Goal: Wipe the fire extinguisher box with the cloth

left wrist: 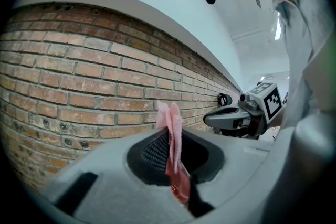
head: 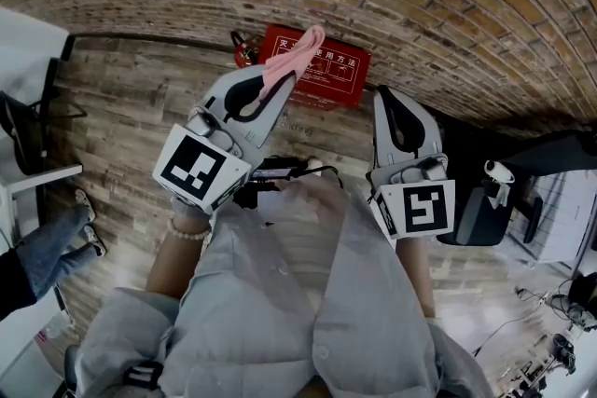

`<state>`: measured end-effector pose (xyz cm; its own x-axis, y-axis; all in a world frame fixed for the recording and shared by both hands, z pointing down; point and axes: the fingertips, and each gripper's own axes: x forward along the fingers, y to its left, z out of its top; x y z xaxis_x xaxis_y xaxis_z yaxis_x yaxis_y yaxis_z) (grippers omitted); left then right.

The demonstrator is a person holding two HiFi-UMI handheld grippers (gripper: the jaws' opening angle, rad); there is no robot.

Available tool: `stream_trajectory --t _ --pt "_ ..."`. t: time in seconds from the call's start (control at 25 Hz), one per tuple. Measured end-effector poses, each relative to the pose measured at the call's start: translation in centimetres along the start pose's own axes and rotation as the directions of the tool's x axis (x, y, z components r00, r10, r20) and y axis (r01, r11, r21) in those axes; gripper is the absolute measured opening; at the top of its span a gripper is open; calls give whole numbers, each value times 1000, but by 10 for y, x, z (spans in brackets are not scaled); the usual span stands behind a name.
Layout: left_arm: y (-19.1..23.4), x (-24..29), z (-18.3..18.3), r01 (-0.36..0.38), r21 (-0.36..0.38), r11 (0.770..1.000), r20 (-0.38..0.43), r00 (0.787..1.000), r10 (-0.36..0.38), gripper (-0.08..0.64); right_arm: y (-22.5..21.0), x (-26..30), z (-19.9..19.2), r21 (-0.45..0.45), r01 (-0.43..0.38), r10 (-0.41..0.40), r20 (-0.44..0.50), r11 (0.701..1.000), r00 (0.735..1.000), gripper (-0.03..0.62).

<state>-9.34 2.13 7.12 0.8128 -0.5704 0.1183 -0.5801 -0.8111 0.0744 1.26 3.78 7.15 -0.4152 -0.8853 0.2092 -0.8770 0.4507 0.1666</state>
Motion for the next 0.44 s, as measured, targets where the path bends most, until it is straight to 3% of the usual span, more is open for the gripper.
stream_trajectory --t 0.44 --pt "0 1 -1 7 -3 1000 -2 1000 -7 11 4 6 2 -11 -10 10 2 1000 1000 8"
